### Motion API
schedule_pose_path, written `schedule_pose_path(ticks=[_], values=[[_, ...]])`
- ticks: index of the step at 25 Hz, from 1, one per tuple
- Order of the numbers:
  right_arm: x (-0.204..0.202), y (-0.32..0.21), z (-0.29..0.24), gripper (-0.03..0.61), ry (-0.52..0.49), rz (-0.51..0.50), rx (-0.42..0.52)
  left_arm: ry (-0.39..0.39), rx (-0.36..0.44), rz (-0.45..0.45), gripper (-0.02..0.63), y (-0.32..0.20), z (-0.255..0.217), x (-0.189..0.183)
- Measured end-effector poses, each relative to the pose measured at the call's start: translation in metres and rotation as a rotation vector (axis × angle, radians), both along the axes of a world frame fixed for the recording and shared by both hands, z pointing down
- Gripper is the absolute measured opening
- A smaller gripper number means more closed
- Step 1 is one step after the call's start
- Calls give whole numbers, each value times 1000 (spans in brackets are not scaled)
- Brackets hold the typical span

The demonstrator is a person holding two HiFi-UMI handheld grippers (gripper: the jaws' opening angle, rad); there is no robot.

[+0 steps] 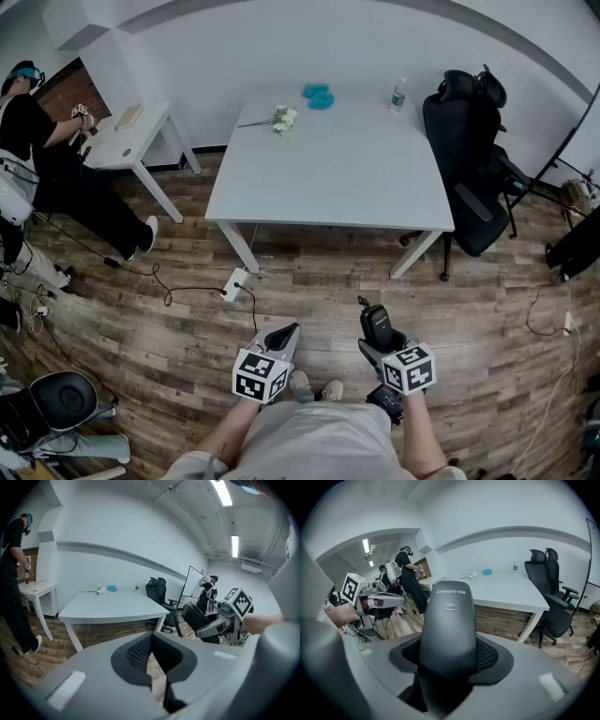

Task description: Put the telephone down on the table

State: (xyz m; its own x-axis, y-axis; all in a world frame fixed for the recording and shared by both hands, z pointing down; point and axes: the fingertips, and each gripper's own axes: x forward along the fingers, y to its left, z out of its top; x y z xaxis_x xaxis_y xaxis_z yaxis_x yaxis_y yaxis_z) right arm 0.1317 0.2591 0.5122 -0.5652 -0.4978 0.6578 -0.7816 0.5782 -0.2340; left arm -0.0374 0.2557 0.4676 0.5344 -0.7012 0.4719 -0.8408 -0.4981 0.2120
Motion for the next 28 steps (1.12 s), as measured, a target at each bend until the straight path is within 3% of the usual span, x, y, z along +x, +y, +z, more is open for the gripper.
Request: schedule_pose_path(ticks=[15, 28], values=[[0, 5, 0, 282, -35, 24, -8, -2, 12, 10, 17, 5, -7, 3], [-15, -10, -1, 282, -18, 56, 3, 2, 18, 34, 17, -7, -8, -17]])
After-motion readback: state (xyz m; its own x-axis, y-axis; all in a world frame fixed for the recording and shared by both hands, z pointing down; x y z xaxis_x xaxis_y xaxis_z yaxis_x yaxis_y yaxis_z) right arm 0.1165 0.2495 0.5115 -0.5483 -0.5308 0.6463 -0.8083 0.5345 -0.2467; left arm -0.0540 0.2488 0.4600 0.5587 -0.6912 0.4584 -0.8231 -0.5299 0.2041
